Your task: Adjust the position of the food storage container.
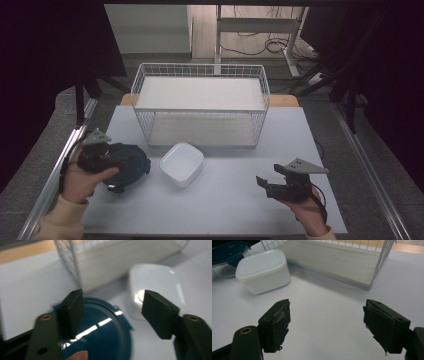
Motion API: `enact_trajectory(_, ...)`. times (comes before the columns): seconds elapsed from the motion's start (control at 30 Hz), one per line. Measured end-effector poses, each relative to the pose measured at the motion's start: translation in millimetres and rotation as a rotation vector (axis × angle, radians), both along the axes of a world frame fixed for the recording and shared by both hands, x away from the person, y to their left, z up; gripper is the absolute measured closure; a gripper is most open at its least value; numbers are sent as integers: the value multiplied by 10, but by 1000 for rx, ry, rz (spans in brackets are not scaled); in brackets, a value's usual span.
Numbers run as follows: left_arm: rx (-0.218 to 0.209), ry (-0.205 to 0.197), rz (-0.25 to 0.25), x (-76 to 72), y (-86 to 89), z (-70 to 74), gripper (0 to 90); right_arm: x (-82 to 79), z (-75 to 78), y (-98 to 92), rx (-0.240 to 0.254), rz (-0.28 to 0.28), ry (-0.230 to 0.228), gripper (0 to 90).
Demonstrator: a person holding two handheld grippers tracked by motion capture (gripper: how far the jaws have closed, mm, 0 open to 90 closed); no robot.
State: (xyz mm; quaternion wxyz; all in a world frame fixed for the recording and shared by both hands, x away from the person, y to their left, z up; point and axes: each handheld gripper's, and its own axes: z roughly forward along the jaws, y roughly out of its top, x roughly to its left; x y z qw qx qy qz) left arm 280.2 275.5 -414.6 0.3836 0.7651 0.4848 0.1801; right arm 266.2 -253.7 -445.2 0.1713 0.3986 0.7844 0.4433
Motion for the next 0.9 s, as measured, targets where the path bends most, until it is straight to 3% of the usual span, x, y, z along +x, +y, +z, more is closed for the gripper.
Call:
enact_trajectory(0.03,0,0,0,0,0,0,398,0,0,0,0,0,0,213)
enact_trajectory(0.17,22,30,-15,345,160,51,461,17,-28,12,-5,4,10,214)
enact_trajectory(0.3,26,82,-24,631,263,-28,568,17,-38,13,-8,6,14,216)
enact_trajectory(0.4,59,121,-22,778,302,-108,652,26,-54,7,-10,4,19,217)
enact_trajectory(0.47,67,126,-18,794,306,-118,669,31,-60,5,-11,4,19,218)
enact_trajectory(0.53,81,136,-15,821,321,-134,761,37,-73,5,-12,3,27,220)
enact_trajectory(0.57,87,140,-13,836,328,-145,761,37,-73,5,-12,3,27,220)
enact_trajectory(0.6,100,147,-7,861,338,-159,831,40,-81,14,-17,5,27,220)
enact_trajectory(0.67,122,177,-10,928,366,-214,880,36,-83,24,-18,10,30,221)
enact_trajectory(0.83,167,215,-31,1037,360,-334,900,32,-83,37,-21,17,29,221)
enact_trajectory(0.9,154,236,-32,1076,346,-378,900,38,-94,34,-21,14,35,222)
